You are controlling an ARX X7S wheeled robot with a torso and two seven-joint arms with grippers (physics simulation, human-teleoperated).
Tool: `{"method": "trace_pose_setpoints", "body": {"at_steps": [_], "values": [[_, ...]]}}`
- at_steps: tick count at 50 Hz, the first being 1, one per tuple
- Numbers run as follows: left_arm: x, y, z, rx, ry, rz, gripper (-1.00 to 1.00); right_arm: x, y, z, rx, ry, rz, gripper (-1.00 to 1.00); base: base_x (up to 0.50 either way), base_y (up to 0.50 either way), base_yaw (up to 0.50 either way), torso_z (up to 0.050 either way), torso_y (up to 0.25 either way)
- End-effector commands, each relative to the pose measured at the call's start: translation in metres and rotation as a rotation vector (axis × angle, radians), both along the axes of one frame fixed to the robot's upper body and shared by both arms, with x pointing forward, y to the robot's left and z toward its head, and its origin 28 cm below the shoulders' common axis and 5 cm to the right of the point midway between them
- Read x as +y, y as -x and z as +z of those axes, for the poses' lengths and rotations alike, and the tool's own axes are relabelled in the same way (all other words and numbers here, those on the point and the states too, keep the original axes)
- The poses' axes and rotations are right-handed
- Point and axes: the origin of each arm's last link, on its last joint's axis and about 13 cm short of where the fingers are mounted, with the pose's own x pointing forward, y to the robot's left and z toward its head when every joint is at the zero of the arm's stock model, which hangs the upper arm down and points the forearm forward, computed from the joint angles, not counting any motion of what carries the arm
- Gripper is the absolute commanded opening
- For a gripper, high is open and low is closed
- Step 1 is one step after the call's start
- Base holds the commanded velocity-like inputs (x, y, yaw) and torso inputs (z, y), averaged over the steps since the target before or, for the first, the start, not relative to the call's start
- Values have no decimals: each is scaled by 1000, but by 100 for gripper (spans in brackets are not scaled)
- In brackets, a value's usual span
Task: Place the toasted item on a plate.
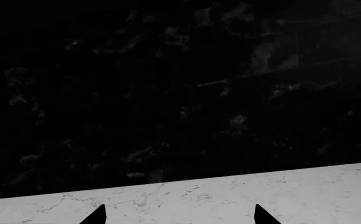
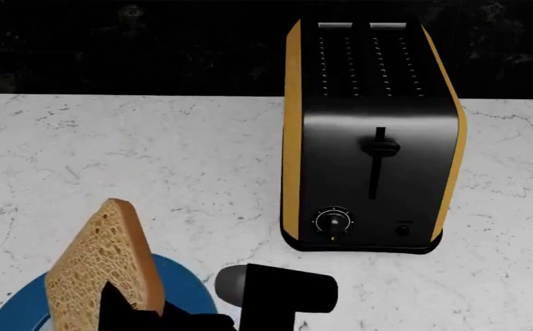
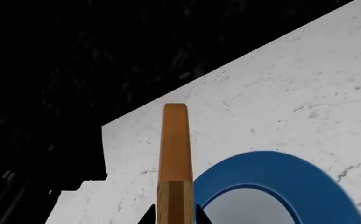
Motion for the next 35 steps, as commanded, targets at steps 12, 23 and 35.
{"method": "trace_pose_setpoints", "body": {"at_steps": [12,23,35], "values": [[-2,-3,1,0,-3,-12,100,8,5,-13,38,-10,44,-100,0,0,0,0,0],[0,-1,-2,4,-2,-7,100,12,3,-14,33,-19,62,-100,0,0,0,0,0],[-1,-1,-2,5,-5,-10,100,14,0,-21,46,-23,74,-100,0,0,0,0,0]]}}
